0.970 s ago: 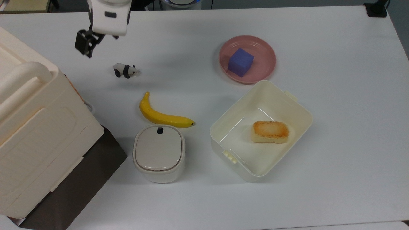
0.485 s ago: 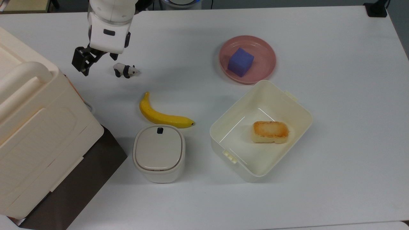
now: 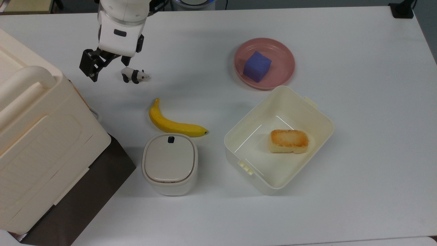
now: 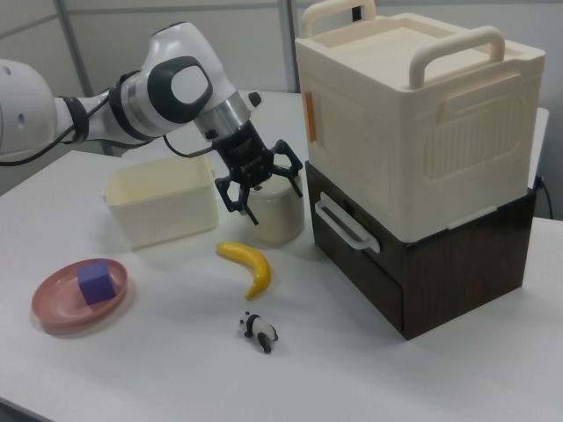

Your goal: Slide the drawer open

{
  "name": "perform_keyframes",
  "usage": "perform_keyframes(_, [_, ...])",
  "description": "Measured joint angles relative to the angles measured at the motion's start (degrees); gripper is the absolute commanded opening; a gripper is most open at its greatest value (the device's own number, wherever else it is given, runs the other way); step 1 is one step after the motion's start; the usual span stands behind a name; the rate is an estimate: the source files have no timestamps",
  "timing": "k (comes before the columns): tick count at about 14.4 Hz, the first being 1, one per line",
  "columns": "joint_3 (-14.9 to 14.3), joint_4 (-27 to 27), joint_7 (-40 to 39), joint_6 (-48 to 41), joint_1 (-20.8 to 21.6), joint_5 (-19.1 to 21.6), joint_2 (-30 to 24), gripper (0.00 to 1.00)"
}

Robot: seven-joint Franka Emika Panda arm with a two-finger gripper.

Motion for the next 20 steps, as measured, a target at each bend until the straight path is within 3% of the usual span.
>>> perform_keyframes(3, [0.0, 0.0, -11.1, 0.6, -2.1, 0.0, 0.3, 1.00])
perform_keyframes(6, [0.0, 0.0, -15.9, 3.3, -3.7, -0.6, 1.0, 1.00])
perform_keyframes(13, [0.0, -0.1, -16.4, 8.0, -6.2, -4.8, 4.3, 1.00])
perform_keyframes(20, [0.0, -0.1, -16.4, 10.3, -6.8, -6.1, 7.5, 1.00])
